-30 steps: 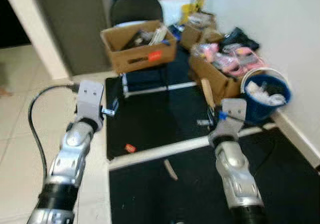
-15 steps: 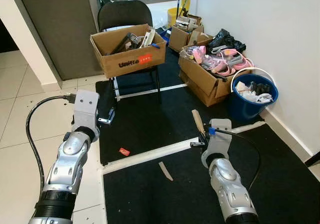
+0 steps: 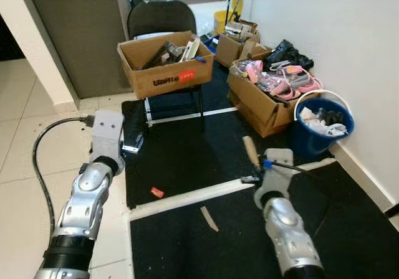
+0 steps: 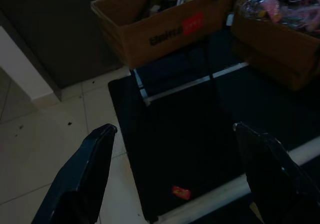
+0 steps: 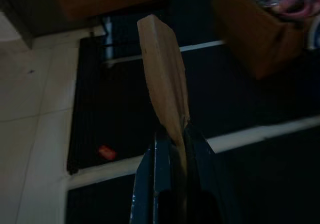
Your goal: Picking trash to rubbish bin
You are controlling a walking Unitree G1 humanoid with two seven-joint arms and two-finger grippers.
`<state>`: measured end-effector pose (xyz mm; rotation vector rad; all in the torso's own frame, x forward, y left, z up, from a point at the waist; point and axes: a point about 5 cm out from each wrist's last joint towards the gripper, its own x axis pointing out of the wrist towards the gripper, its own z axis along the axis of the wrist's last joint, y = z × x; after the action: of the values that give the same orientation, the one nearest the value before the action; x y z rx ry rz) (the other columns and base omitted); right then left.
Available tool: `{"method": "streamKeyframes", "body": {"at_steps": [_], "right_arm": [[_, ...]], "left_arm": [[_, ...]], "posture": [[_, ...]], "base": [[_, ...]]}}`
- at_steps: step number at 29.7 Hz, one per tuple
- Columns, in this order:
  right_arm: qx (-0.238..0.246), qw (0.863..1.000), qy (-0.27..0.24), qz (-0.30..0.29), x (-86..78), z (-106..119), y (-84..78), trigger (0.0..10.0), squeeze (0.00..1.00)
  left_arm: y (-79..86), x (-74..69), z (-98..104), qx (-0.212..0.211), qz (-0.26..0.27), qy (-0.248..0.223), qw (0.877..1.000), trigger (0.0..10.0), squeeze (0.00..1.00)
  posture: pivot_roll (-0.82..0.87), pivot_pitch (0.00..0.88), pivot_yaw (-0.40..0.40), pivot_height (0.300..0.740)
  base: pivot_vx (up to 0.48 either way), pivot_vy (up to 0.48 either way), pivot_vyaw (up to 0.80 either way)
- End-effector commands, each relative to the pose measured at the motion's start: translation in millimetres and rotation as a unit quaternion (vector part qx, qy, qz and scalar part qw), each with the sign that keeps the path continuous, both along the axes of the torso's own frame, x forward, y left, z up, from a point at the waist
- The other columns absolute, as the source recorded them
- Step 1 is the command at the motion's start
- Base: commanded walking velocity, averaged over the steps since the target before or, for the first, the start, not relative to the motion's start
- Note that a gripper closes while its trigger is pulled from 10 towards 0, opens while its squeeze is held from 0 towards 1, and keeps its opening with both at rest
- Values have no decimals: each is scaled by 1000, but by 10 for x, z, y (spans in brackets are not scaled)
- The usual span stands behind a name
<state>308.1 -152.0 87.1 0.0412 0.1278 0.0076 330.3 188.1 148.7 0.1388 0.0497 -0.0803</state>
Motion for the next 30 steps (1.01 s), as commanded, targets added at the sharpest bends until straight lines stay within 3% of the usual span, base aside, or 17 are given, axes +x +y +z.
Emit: {"method": "streamKeyframes", "body": {"at_steps": [1, 10, 20, 30], "right_arm": [[-4, 1000, 12, -7, -31, -73, -49, 10000, 0], [2, 1000, 23, -11, -34, -117, -54, 10000, 0], [5, 1000, 25, -13, -33, -135, -56, 10000, 0], [4, 1000, 17, -7, -25, -128, -36, 10000, 0]], "left_arm": [[6, 0, -20, -1, -1, 8, 1000, 10000, 0], [9, 9, -13, 2, -2, 8, 1000, 10000, 0], [11, 15, -6, 5, -3, 7, 1000, 10000, 0], [17, 6, -5, 5, -1, 7, 1000, 10000, 0]], "posture": [[17, 128, 77, 740], [19, 130, 78, 740], [22, 131, 77, 740], [26, 134, 76, 740]], "base": [[356, 0, 0], [357, 0, 0], [358, 0, -755], [357, 0, 0]]}}
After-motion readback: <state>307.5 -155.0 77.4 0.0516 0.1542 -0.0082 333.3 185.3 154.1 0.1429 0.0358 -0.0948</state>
